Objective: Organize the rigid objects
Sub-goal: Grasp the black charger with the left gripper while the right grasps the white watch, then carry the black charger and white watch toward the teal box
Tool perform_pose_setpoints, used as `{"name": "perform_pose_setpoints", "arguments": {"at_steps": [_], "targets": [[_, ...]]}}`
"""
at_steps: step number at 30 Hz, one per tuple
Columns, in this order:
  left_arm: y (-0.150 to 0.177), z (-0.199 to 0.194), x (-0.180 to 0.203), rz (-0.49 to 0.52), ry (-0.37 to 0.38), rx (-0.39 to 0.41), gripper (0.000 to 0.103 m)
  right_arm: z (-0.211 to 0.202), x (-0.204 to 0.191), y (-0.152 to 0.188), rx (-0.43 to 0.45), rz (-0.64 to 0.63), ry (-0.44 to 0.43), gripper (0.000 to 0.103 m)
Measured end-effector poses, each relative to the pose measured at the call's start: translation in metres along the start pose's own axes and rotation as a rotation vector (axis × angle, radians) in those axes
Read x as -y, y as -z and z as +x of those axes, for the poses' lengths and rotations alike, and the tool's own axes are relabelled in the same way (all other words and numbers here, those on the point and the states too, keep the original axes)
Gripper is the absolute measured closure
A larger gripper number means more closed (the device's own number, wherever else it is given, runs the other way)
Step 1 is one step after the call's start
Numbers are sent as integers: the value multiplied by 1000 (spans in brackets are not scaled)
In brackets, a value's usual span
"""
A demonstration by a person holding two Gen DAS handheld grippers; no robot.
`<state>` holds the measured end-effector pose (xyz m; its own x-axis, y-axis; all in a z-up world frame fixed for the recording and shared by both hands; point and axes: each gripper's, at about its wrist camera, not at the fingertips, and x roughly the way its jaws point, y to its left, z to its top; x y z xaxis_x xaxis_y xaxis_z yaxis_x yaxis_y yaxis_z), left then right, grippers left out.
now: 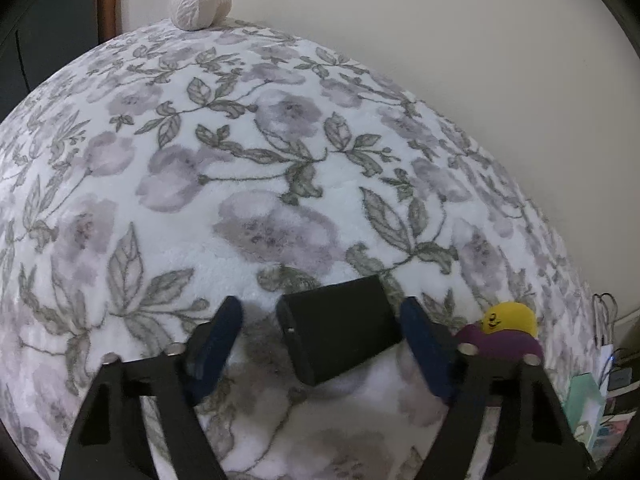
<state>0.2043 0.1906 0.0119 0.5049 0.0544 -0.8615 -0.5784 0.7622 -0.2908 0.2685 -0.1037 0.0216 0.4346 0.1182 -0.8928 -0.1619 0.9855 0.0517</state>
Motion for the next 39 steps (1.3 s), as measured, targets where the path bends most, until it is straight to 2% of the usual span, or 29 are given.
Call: {"name": "perform_pose_setpoints", "arguments": {"at_steps": [1, 8, 10, 28, 39], "targets": [[0, 0, 0, -1, 10, -2, 38, 0, 1, 0, 0, 2, -2, 31], [1, -4, -3, -4, 3, -11, 38, -3, -1, 1, -2, -9, -4, 45], [0, -6, -5, -14, -4, -6, 41, -3, 0, 2, -5, -10, -10, 45], [-3, -28, -4, -17, 12, 37, 42, -19, 11, 0, 1, 29, -47, 46], [-7, -56, 6, 6, 37, 99, 42, -30, 13, -2, 25, 30, -61, 46]]}}
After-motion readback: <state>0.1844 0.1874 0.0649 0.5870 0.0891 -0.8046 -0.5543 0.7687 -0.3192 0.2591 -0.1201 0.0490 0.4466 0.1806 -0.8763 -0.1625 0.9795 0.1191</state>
